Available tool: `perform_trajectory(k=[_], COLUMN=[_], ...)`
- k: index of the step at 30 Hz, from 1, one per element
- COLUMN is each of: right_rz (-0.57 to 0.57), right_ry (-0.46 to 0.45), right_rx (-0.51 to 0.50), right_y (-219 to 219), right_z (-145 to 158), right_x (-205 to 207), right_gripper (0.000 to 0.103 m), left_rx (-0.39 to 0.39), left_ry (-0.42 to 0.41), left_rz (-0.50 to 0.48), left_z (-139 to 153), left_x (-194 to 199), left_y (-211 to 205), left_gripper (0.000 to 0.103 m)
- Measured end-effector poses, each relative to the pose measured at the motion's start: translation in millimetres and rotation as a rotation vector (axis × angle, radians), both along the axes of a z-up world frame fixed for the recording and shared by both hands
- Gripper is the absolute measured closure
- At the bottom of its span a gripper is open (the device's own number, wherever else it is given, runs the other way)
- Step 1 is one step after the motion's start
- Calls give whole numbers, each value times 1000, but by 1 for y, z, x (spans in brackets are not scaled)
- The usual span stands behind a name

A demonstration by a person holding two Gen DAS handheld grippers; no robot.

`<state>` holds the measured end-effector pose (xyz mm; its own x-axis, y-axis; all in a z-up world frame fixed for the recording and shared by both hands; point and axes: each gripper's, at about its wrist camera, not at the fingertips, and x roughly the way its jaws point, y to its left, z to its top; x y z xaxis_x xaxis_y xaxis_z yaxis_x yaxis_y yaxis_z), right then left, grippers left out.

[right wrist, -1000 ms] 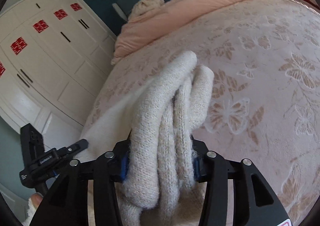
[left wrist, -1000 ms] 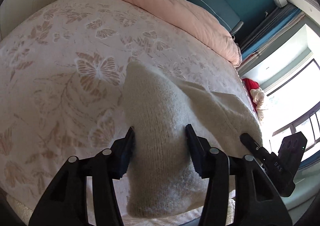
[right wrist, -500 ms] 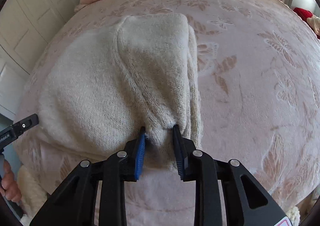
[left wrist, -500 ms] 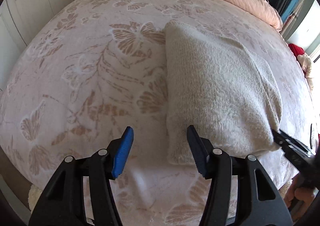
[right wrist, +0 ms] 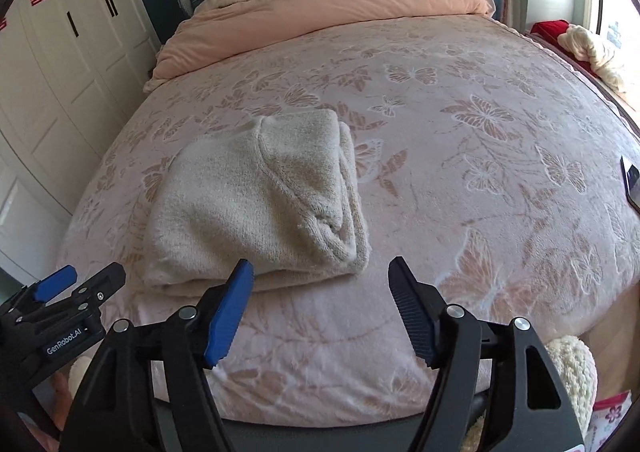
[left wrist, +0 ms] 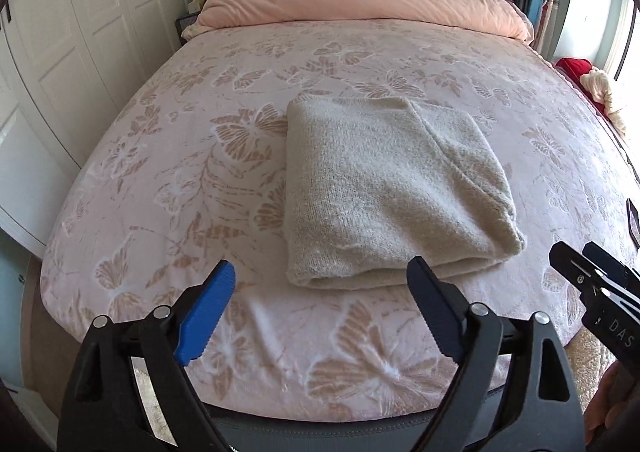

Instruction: Fold small clothes

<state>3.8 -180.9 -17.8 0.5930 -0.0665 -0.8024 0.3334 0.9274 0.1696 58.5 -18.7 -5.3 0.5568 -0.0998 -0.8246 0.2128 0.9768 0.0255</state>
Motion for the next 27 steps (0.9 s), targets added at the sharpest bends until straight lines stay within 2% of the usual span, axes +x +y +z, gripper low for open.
perform_trajectory(k=[6,10,12,13,14,21,23,27], right_rz=[-8,9,9,10,10,22,16,-10], right_ry=[-8,41,64,64,57,-37,-43,-8], right_rx=[1,74,91,102,108,-44,-61,-51], right_y=[-8,-22,-25,-26,-25,10,16,16], right_z=[-3,-24,-31,-31,-29,5,4,-8], right_x=[-15,-6,-1,0,1,-13,-19,-27], right_gripper=[32,32,41,53,59,56,45,45], left_rx=[6,-115,-136,-130,-119,-65,-56,-29], left_ry=[2,101,130,129,122,34,22,4], left_rz=[0,71,127,146,157,129,116,72], left_z=[-2,-14,-20,-21,-20,-8,-10,-16], left_x=[-18,-7,-2,0,0,-13,-17,-25], left_y=[0,27,40,45,49,44,35,17], left_gripper=[14,13,13,13,13,13,13,13])
